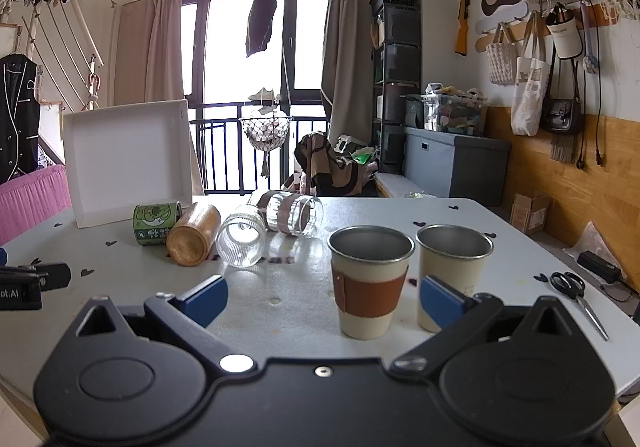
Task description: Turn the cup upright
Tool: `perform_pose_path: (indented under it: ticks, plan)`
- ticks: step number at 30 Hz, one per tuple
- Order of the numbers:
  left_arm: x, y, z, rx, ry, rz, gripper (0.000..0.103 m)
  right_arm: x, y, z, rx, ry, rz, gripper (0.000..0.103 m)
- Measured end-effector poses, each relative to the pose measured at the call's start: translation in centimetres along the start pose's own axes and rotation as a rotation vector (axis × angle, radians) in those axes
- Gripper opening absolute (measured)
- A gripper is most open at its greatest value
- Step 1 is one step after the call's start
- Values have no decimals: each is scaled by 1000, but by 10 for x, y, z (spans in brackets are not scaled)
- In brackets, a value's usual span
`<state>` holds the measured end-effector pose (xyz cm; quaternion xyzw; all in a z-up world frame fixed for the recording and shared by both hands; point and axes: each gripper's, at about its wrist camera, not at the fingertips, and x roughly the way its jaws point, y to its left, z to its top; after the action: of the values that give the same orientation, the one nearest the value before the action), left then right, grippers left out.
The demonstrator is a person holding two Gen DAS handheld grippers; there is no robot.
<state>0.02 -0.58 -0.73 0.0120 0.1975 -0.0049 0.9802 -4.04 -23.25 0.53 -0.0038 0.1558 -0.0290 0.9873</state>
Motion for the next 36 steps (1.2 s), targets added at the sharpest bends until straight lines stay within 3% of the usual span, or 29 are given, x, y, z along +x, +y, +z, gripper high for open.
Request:
perform_pose_path:
  ticks: [36]
  plan:
    - [0,-2,1,-3,2,-2,103,0,1,1,2,-1,-2,103]
